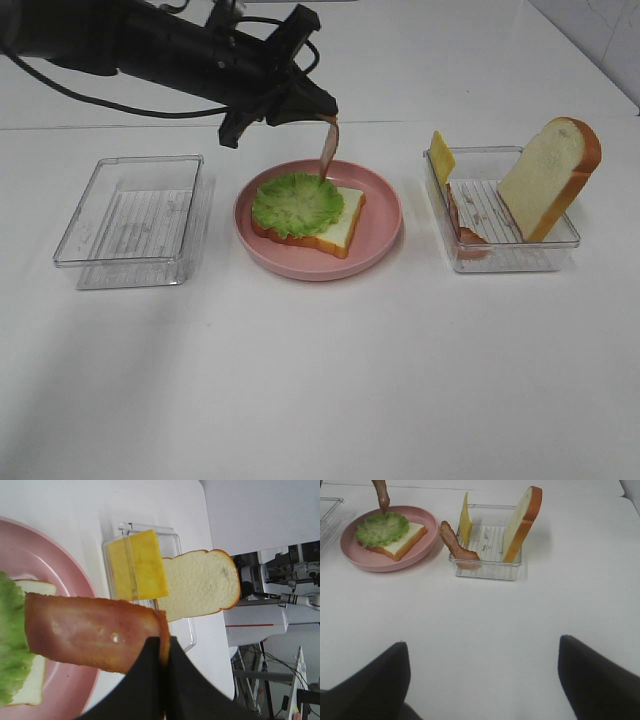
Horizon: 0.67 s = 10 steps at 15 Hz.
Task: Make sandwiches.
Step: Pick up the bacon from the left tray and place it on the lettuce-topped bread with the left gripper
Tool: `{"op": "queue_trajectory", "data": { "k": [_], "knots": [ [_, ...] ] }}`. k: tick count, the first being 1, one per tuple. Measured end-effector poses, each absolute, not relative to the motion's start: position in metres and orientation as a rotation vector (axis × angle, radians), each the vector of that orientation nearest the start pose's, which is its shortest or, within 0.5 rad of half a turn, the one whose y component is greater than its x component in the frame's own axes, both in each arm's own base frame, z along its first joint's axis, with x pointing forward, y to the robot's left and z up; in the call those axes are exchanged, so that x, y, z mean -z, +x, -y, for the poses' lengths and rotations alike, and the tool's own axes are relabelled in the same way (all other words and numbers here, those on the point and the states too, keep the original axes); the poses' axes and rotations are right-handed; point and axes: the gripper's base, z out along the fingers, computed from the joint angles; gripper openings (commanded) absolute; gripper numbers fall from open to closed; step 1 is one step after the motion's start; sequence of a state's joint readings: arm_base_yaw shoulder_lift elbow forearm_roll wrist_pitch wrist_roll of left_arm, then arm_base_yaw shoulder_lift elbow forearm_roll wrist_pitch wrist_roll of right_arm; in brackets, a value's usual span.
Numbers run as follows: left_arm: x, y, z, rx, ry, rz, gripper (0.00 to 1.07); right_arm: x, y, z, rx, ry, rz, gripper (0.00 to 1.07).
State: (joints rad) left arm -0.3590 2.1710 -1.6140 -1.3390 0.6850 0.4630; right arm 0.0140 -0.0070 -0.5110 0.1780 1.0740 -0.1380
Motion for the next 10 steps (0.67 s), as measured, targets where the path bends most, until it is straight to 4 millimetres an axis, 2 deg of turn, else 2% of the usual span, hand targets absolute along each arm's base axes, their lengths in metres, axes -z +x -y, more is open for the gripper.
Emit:
{"op": "queue_trajectory", "data": {
  "k": [3,5,7,10],
  "knots": [
    [-0.174,0.436,0.250,1.395,-0.061,-2.460,0.00,-0.280,-0.009,-0.014,-0.135,-0.166,-2.023,0.77],
    [-0.156,0.436,0.255,1.391,-0.031,-2.508,0.00,-0.280,-0.009,-0.014,-0.135,-0.166,-2.023,0.77],
    [-0.150,0.437,0.249,1.335,0.014,-2.539,0.00,-0.280,-0.009,-0.014,-0.135,-0.166,-2.023,0.77],
    [-0.148,0.447,0.225,1.272,0.032,-2.557,0.00,-0.280,-0.009,-0.014,-0.135,-0.166,-2.023,0.77]
  ]
}}
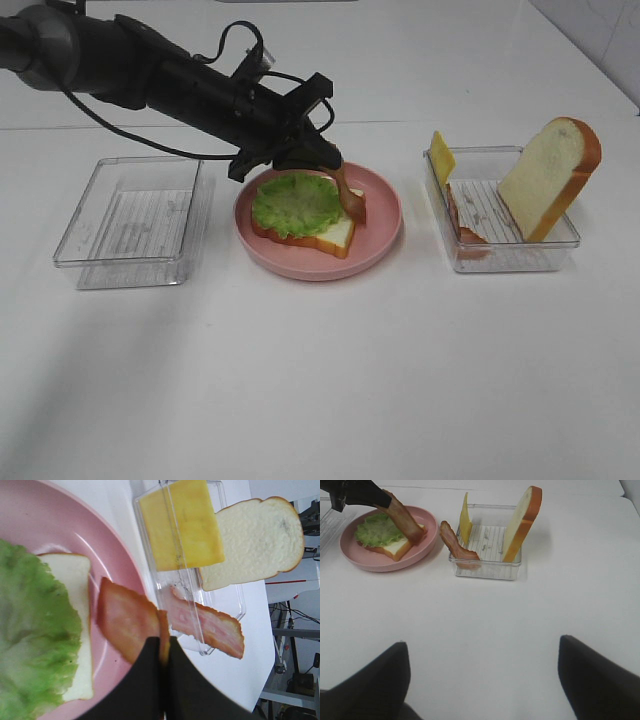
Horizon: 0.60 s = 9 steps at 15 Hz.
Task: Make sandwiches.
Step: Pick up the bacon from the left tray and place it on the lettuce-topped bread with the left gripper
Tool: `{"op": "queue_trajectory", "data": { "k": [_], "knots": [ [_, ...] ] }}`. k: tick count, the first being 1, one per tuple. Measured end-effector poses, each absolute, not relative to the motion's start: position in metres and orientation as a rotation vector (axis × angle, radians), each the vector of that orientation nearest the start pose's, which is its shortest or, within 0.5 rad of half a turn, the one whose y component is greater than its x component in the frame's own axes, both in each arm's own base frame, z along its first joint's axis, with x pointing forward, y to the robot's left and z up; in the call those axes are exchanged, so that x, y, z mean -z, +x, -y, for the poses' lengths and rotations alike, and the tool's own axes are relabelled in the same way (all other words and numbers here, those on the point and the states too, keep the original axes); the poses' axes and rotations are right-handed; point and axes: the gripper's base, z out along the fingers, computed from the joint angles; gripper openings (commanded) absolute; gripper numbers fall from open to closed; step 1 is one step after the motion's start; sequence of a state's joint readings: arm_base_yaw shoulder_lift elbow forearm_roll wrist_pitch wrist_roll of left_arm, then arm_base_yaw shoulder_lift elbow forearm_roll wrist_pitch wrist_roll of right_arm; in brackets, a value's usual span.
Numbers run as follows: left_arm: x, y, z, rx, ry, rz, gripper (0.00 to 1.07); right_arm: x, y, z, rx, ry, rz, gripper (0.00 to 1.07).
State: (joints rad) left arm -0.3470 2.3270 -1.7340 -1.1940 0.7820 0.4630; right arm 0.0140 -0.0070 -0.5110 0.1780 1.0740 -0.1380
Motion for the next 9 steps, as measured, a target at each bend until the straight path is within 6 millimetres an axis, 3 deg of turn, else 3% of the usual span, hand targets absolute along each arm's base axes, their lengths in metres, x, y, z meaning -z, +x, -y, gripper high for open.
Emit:
{"op": "queue_trajectory", "data": {
  "k": [3,9],
  "knots": [
    [-0.147,0.455,0.199,1.263,0.016,-2.575,0.00,-0.280,-0.009,-0.014,-0.135,-0.166,-2.023,0.77],
    [-0.144,0.460,0.183,1.205,0.025,-2.591,0.00,-0.280,-0.009,-0.014,-0.135,-0.166,-2.023,0.77]
  ]
}}
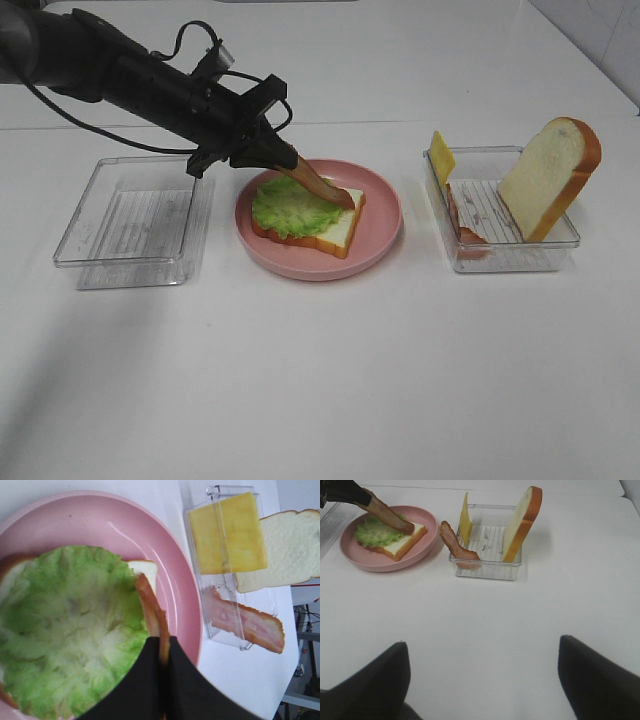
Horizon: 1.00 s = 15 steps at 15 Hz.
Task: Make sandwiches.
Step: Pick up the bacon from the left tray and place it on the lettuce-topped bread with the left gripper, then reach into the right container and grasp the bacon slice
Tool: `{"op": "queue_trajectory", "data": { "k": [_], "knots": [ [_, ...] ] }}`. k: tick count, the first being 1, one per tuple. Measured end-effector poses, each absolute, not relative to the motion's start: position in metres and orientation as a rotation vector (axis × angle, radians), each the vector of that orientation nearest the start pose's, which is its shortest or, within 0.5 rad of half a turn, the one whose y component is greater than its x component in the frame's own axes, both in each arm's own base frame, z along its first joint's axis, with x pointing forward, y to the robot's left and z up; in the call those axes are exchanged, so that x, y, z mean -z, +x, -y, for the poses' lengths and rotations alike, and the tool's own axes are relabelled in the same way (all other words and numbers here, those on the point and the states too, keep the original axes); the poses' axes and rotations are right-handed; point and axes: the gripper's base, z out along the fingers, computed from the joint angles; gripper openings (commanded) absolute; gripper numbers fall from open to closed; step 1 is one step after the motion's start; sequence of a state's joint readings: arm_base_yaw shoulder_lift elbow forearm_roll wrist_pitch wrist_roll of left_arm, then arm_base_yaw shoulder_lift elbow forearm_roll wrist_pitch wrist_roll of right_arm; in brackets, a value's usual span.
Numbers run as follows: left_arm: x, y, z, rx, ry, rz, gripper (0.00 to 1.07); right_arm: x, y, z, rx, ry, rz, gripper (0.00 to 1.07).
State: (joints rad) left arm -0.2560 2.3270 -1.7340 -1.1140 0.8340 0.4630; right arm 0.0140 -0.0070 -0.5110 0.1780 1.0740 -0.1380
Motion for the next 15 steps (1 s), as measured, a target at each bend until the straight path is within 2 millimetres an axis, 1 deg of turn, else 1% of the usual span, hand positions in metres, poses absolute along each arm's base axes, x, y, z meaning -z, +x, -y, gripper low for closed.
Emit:
{"op": "queue_trajectory", "data": {
  "k": [3,4,5,7,8,9,10,11,13,15],
  "knots": [
    [-0.139,0.458,0.179,1.115,0.104,-2.631,0.00,-0.280,-0.009,-0.014,-0.135,-0.166,-2.023,0.77],
    [-0.138,0.458,0.177,1.100,0.084,-2.652,0.11,-0.280,-0.009,-0.014,-0.135,-0.166,-2.023,0.77],
    [-0.138,0.458,0.177,1.098,0.057,-2.664,0.25,-0.280,-0.009,-0.014,-0.135,-0.166,-2.023,0.77],
    [-0.137,0.456,0.177,1.108,0.055,-2.683,0.60,-0.280,-0.009,-0.014,-0.135,-0.166,-2.023,0.77],
    [-0.137,0.454,0.177,1.121,0.063,-2.697,0.75,-0.280,-0.009,-0.014,-0.135,-0.166,-2.023,0.77],
    [-0.138,0.454,0.177,1.125,0.067,-2.701,0.79,-0.280,-0.009,-0.014,-0.135,-0.166,-2.023,0.77],
    [-0.143,0.453,0.177,1.119,0.083,-2.696,0.84,-0.280,-0.009,-0.014,-0.135,-0.166,-2.023,0.77],
    [-0.146,0.453,0.177,1.107,0.095,-2.694,0.84,-0.280,-0.009,-0.014,-0.135,-0.166,-2.023,0.77],
    [-0.166,0.452,0.174,1.047,0.170,-2.667,0.84,-0.280,-0.009,-0.014,-0.135,-0.166,-2.023,0.77],
    [-0.193,0.446,0.169,0.947,0.293,-2.653,0.84,-0.280,-0.009,-0.014,-0.135,-0.166,-2.023,0.77]
  ]
}}
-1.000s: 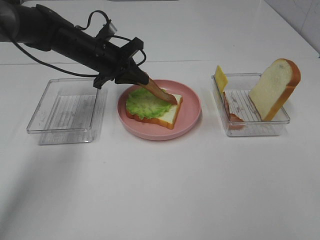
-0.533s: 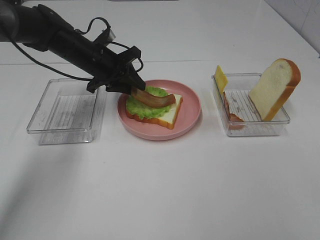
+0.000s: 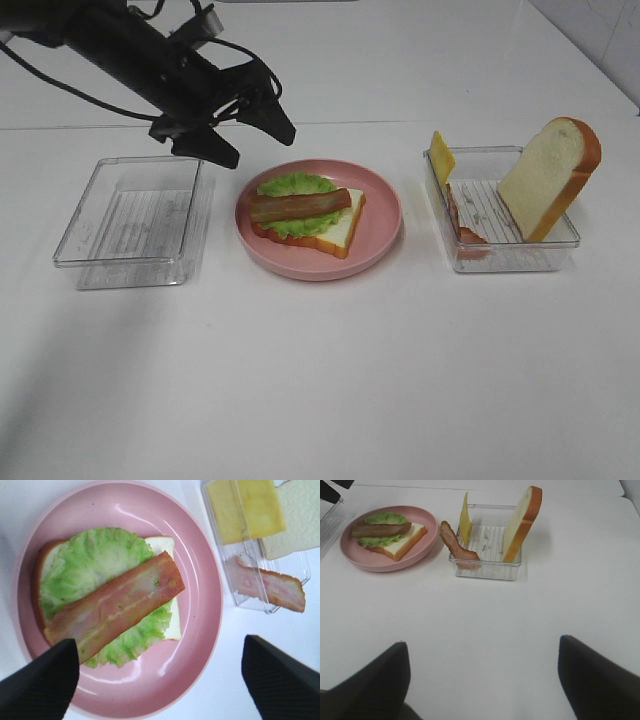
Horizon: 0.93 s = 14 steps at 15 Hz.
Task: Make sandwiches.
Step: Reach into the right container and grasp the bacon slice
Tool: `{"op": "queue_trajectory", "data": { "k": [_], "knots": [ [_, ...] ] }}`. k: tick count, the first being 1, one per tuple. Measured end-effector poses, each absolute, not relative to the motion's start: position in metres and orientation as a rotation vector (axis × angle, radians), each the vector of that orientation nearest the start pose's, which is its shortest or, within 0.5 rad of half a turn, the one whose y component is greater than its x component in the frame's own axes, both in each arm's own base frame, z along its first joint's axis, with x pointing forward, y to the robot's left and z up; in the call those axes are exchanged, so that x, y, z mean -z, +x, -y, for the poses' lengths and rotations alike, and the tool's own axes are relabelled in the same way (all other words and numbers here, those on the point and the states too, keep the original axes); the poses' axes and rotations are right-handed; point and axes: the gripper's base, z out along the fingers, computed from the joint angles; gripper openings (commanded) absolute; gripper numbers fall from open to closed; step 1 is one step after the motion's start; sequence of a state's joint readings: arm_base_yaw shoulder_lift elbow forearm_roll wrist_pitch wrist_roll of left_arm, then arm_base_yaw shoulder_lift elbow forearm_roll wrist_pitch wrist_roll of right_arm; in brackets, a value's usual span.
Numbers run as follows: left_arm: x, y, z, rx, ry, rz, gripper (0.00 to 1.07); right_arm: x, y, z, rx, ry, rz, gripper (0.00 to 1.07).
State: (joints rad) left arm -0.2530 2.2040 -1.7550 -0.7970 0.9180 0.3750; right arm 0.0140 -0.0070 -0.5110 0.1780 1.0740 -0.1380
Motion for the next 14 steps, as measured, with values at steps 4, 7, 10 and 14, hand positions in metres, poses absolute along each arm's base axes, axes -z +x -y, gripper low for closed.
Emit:
{"op": "queue_trajectory", "data": {
  "k": [4,7,10,14],
  "knots": [
    [-0.255,0.422,0.153,0.749,0.434,-2.655,0.84,-0.280,-0.009,-0.014,-0.135,-0.166,-2.023,0.77],
    [-0.303,0.391,0.136,0.573,0.508,-2.705,0.84,-0.280,-0.009,-0.014,-0.135,-0.166,-2.023,0.77],
    [-0.369,0.345,0.106,0.308,0.485,-2.620,0.84,-0.280,-0.009,-0.014,-0.135,-0.166,-2.023,0.77],
    [-0.410,0.288,0.084,0.186,0.486,-2.509,0.84,-0.280,-0.009,-0.014,-0.135,-0.166,-2.023,0.77]
  ]
}}
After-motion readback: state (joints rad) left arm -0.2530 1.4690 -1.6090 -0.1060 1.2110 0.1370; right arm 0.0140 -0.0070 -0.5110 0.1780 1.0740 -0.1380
